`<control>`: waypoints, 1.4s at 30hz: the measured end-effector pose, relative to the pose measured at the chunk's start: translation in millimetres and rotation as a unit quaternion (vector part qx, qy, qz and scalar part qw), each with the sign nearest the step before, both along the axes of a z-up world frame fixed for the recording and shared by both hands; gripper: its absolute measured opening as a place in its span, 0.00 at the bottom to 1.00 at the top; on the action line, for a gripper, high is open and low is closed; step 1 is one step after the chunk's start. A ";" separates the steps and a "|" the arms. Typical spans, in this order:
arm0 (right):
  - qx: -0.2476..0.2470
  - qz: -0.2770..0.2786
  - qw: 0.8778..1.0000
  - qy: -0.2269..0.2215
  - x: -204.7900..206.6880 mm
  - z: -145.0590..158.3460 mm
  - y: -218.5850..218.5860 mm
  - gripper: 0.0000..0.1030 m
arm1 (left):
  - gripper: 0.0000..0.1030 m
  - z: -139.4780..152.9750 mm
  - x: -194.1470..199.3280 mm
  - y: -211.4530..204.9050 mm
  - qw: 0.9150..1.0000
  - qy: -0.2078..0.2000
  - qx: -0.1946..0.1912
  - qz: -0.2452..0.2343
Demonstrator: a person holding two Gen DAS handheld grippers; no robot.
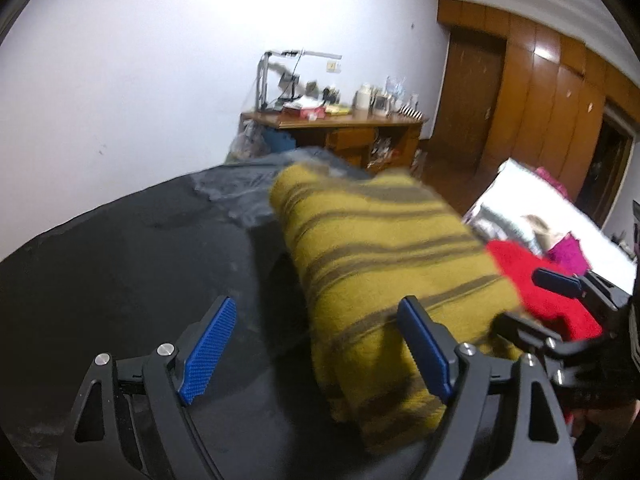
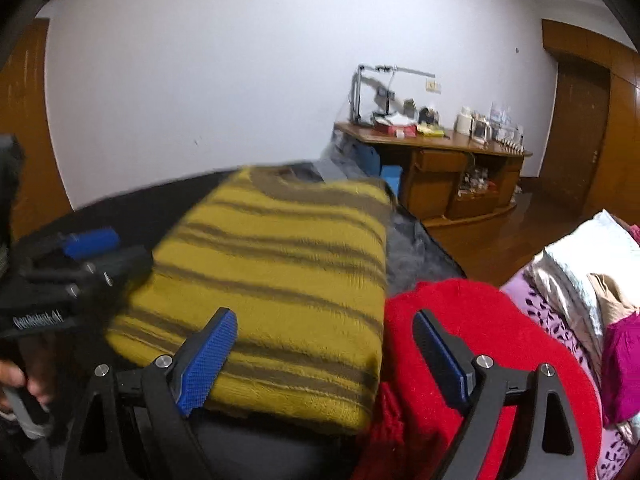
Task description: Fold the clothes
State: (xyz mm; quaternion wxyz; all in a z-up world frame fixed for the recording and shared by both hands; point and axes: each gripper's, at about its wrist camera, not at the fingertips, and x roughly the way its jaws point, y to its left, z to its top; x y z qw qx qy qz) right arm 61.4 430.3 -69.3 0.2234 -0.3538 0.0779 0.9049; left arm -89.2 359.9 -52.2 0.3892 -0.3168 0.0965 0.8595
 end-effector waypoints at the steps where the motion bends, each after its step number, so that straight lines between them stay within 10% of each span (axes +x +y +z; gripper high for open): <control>1: -0.001 -0.003 1.000 0.000 1.4 0.2 0.8 0.89 | 0.84 -3.1 -0.3 1.0 1.000 0.000 -0.003 -0.001; 42: 0.038 -0.009 0.999 0.030 18.8 20.0 -34.1 0.89 | 0.88 -16.1 7.4 -6.6 0.999 0.026 0.000 0.022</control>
